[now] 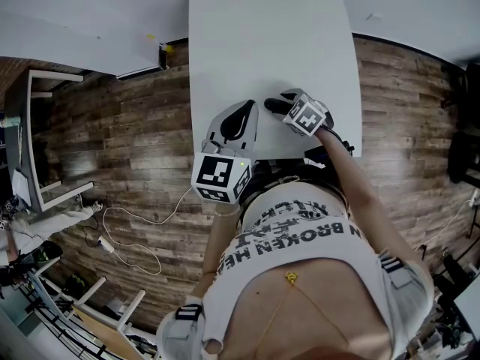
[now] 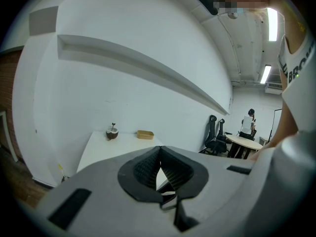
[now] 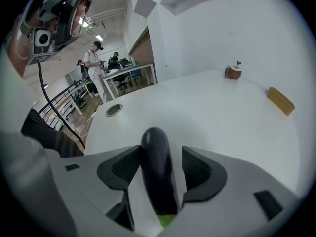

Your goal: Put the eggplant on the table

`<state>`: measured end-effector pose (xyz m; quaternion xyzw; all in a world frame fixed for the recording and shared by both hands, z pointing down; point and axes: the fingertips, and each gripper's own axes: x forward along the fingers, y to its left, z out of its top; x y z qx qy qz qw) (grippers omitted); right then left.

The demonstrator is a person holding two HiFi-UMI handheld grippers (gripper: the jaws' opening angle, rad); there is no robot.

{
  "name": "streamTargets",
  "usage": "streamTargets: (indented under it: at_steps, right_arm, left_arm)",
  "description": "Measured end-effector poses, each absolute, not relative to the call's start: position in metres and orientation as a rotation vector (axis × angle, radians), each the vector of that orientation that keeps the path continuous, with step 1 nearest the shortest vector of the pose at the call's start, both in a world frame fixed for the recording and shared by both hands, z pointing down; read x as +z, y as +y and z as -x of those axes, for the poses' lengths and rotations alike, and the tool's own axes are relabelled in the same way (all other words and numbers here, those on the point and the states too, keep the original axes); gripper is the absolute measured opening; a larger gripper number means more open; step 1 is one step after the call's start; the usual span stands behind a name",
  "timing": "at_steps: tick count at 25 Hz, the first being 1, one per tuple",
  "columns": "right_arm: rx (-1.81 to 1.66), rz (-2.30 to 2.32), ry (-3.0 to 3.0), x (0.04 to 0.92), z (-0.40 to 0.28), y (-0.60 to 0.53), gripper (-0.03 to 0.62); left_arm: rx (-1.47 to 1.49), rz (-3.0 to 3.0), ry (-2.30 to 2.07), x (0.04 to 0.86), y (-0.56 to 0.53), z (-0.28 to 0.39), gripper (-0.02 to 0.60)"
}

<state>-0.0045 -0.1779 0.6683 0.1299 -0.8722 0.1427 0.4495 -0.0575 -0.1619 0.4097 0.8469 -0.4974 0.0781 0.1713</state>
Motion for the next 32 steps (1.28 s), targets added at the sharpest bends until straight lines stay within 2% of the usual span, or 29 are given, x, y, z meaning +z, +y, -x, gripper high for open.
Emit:
streamTargets:
  at_steps: [32]
  right_arm:
    - [0.335, -0.253, -2.181, 0.653, 0.005, -0.165, 0.261]
  left_arm:
    - [0.223, -2.404, -1.422, 0.41, -0.157, 0.054, 0.006]
